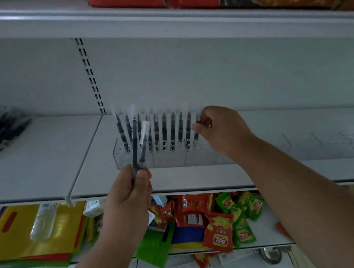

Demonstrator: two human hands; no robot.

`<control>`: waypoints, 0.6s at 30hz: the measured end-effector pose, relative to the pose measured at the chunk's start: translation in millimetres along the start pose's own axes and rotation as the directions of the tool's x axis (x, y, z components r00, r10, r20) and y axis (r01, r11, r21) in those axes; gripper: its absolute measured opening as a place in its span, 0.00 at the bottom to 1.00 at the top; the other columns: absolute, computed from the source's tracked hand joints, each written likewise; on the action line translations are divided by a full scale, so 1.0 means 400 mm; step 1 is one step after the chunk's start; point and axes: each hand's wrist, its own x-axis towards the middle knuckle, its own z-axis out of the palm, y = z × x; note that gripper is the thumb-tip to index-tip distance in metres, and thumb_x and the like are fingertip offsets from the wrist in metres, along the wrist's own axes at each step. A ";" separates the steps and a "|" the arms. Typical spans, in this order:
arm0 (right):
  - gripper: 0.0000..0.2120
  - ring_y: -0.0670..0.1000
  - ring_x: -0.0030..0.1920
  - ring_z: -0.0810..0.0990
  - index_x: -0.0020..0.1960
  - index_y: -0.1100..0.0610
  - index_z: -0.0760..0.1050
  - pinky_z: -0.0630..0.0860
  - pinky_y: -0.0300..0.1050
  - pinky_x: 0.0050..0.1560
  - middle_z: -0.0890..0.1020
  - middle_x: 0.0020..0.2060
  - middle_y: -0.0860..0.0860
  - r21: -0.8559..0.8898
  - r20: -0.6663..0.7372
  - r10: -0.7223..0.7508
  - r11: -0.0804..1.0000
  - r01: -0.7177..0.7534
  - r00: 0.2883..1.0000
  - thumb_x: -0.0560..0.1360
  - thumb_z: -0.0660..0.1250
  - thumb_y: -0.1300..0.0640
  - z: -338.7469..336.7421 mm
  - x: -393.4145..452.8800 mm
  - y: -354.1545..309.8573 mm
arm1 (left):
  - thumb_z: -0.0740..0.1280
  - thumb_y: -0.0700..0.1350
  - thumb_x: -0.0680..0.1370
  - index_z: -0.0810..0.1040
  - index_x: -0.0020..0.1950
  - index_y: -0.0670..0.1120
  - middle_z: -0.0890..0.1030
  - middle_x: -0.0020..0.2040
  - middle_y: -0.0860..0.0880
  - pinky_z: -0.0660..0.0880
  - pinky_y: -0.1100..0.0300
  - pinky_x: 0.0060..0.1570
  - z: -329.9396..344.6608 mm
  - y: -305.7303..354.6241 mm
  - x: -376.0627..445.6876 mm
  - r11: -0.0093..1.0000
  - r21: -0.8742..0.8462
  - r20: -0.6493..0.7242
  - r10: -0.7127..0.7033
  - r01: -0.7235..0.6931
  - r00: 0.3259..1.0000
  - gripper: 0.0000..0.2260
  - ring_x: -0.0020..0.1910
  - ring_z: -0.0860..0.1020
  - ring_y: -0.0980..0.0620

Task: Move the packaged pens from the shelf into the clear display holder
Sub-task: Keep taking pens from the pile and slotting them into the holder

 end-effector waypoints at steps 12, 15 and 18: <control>0.09 0.43 0.34 0.77 0.45 0.51 0.80 0.75 0.37 0.37 0.81 0.36 0.47 0.454 0.061 -0.086 0.890 0.049 0.994 0.75 0.70 0.46 -0.042 -0.118 -0.080 | 0.60 0.51 0.81 0.74 0.37 0.57 0.68 0.30 0.56 0.63 0.55 0.32 0.074 0.007 0.016 0.995 0.063 0.069 0.075 -0.079 0.995 0.13 0.30 0.64 0.53; 0.09 0.54 0.33 0.76 0.42 0.56 0.79 0.78 0.52 0.39 0.81 0.36 0.58 0.522 0.090 -0.105 0.852 0.043 0.990 0.76 0.71 0.51 -0.039 -0.129 -0.086 | 0.60 0.54 0.76 0.75 0.40 0.56 0.69 0.29 0.55 0.62 0.54 0.32 0.113 0.004 0.015 0.992 0.078 0.158 0.090 -0.104 0.983 0.08 0.29 0.64 0.52; 0.09 0.49 0.31 0.75 0.41 0.59 0.78 0.74 0.50 0.34 0.80 0.33 0.60 0.585 0.025 -0.045 0.811 0.022 0.999 0.77 0.69 0.54 -0.051 -0.132 -0.065 | 0.60 0.54 0.76 0.78 0.42 0.55 0.69 0.29 0.56 0.61 0.57 0.32 0.124 0.001 0.021 0.994 0.046 0.161 0.089 -0.098 0.983 0.08 0.29 0.64 0.52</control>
